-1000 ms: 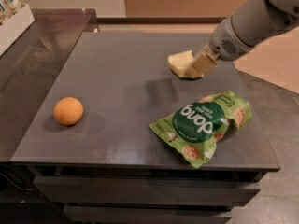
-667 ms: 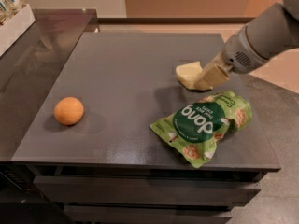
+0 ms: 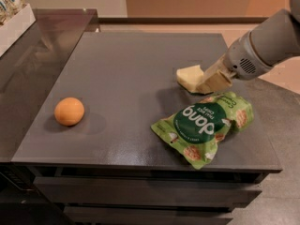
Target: Move sponge near green rice chip bag
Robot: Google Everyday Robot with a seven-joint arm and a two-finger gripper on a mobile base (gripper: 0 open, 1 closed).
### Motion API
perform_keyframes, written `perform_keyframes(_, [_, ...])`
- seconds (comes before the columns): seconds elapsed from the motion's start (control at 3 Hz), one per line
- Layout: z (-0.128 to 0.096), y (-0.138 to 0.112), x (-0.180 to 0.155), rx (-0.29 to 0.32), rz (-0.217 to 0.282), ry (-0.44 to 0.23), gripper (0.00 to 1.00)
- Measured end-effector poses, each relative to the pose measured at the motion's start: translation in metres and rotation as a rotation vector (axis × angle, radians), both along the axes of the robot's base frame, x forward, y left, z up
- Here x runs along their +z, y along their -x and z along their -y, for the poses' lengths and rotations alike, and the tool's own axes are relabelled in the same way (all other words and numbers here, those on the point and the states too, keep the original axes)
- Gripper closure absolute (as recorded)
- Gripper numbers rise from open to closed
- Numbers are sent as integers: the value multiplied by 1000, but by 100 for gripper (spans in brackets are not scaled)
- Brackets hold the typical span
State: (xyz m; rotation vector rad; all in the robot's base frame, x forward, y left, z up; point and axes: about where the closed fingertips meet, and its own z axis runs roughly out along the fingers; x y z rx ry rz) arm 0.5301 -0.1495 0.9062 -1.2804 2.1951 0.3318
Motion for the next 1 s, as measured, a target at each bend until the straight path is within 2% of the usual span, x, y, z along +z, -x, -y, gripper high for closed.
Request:
perform_keyframes(0.33, [-1,1,0,3,0,1,13])
perform_keyframes(0.67, [-3,1,1,5,1,2,0])
perform_keyframes(1.0, [-3,1,1,5,1,2,0])
